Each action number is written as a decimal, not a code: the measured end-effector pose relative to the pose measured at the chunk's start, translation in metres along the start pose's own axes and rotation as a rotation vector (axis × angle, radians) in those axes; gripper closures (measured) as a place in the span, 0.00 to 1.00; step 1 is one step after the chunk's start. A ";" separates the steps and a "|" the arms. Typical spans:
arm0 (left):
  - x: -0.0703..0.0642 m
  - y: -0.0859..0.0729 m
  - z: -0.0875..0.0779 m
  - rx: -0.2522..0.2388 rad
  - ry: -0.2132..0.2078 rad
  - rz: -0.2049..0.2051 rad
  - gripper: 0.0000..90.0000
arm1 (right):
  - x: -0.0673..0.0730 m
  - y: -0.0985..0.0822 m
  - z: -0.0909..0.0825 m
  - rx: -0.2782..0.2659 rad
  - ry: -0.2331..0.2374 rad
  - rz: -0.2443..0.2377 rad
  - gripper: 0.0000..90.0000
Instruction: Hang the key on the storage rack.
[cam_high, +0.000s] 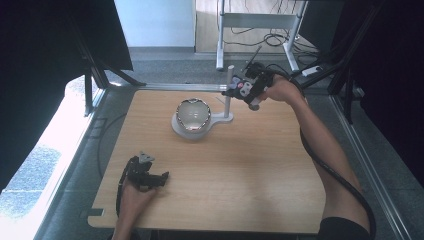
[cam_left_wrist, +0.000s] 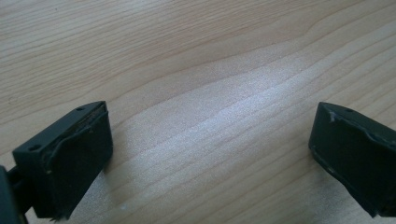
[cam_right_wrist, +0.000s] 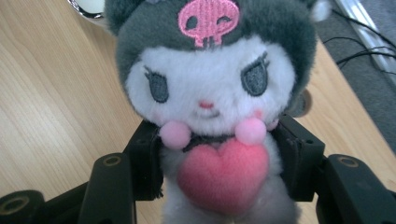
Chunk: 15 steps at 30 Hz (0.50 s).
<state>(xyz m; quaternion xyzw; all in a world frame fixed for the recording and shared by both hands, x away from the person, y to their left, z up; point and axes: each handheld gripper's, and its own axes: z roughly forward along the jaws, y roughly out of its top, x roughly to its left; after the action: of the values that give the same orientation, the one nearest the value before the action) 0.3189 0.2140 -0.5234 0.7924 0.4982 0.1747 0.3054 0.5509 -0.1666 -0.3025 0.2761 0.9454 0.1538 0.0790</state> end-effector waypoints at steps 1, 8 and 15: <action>0.000 0.000 0.000 0.000 -0.001 -0.002 0.00 | 0.001 0.000 0.004 0.002 0.003 0.004 0.47; 0.000 0.000 0.000 -0.003 -0.001 -0.004 0.00 | -0.001 -0.005 0.025 0.031 0.019 0.010 0.47; 0.000 0.000 0.000 -0.004 0.000 -0.002 0.00 | -0.006 -0.014 0.036 0.039 0.018 0.032 0.47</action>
<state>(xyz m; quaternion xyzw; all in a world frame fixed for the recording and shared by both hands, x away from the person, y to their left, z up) 0.3189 0.2139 -0.5237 0.7914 0.4986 0.1753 0.3070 0.5574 -0.1716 -0.3408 0.2913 0.9444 0.1391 0.0625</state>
